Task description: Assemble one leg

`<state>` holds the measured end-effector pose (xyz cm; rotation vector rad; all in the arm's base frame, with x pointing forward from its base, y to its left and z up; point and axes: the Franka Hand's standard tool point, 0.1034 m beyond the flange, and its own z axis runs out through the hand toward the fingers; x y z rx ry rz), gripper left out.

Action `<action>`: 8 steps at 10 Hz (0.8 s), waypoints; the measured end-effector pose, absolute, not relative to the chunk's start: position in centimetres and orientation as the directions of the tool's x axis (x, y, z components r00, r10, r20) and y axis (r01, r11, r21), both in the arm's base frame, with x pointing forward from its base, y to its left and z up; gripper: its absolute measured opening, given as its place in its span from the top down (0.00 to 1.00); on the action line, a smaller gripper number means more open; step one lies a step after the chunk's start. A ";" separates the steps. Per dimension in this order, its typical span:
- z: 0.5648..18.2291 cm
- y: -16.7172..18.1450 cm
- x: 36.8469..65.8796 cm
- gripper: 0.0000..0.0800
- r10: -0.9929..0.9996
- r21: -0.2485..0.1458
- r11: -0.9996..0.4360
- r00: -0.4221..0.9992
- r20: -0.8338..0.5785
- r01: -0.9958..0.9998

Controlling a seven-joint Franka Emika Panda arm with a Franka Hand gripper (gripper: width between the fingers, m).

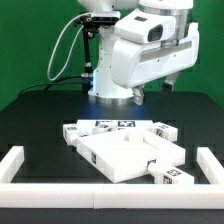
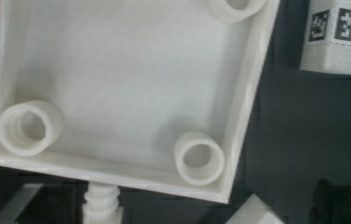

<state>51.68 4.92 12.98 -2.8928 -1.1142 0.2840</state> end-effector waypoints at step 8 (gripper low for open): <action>10.4 6.8 57.8 0.19 0.626 -0.084 -0.780 0.771 -0.119 0.620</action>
Offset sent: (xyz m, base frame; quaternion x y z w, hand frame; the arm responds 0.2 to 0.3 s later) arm 0.0000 0.0000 0.0000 0.0000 0.0000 0.0000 1.0000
